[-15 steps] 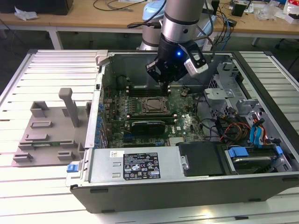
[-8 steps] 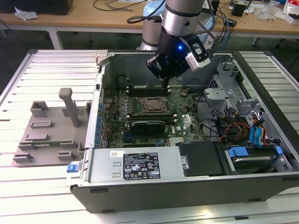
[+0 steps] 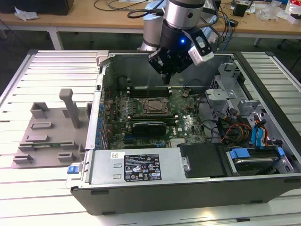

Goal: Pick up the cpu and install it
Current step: 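Install the first cpu locking lever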

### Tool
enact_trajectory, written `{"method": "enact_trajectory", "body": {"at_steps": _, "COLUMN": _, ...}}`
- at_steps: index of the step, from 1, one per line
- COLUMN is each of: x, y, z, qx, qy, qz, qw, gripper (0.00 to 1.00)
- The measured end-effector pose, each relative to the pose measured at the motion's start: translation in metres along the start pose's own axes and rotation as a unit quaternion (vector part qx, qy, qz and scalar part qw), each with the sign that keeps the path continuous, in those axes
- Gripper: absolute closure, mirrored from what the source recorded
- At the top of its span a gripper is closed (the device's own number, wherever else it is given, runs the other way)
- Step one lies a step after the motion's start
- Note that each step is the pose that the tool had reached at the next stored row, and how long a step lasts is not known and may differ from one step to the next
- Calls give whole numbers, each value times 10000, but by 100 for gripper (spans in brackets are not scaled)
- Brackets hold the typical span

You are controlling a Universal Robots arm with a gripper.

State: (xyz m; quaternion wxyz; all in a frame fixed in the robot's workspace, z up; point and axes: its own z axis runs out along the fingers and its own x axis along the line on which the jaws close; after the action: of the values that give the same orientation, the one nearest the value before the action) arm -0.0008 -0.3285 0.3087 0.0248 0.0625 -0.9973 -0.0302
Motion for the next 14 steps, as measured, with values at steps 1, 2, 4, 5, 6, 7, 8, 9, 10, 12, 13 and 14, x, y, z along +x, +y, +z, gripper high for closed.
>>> {"method": "enact_trajectory", "body": {"at_steps": 1, "x": 1, "y": 1, "z": -14, "qx": 0, "qy": 0, "qz": 0, "qw": 10000, "gripper": 89}}
{"method": "enact_trajectory", "body": {"at_steps": 2, "x": 2, "y": 2, "z": -38, "qx": 0, "qy": 0, "qz": 0, "qw": 10000, "gripper": 89}}
{"method": "enact_trajectory", "body": {"at_steps": 4, "x": 3, "y": 4, "z": -62, "qx": 0, "qy": 0, "qz": 0, "qw": 10000, "gripper": 89}}
{"method": "enact_trajectory", "body": {"at_steps": 5, "x": 3, "y": 4, "z": -68, "qx": 0, "qy": 0, "qz": 0, "qw": 10000, "gripper": 89}}
{"method": "enact_trajectory", "body": {"at_steps": 6, "x": 4, "y": 5, "z": -81, "qx": 0, "qy": 0, "qz": 0, "qw": 10000, "gripper": 89}}
{"method": "enact_trajectory", "body": {"at_steps": 7, "x": 4, "y": 5, "z": -84, "qx": -1, "qy": -1, "qz": 0, "qw": 10000, "gripper": 89}}
{"method": "enact_trajectory", "body": {"at_steps": 8, "x": 4, "y": 5, "z": -84, "qx": -1, "qy": -1, "qz": 0, "qw": 10000, "gripper": 89}}
{"method": "enact_trajectory", "body": {"at_steps": 9, "x": 4, "y": 6, "z": -85, "qx": 0, "qy": 0, "qz": 0, "qw": 10000, "gripper": 89}}
{"method": "enact_trajectory", "body": {"at_steps": 10, "x": 4, "y": 6, "z": -87, "qx": 0, "qy": 0, "qz": 0, "qw": 10000, "gripper": 89}}
{"method": "enact_trajectory", "body": {"at_steps": 12, "x": 4, "y": 6, "z": -89, "qx": 0, "qy": 0, "qz": 0, "qw": 10000, "gripper": 89}}
{"method": "enact_trajectory", "body": {"at_steps": 13, "x": 4, "y": 6, "z": -89, "qx": 0, "qy": 0, "qz": 0, "qw": 10000, "gripper": 89}}
{"method": "enact_trajectory", "body": {"at_steps": 14, "x": 4, "y": 6, "z": -90, "qx": 0, "qy": 0, "qz": 0, "qw": 10000, "gripper": 89}}
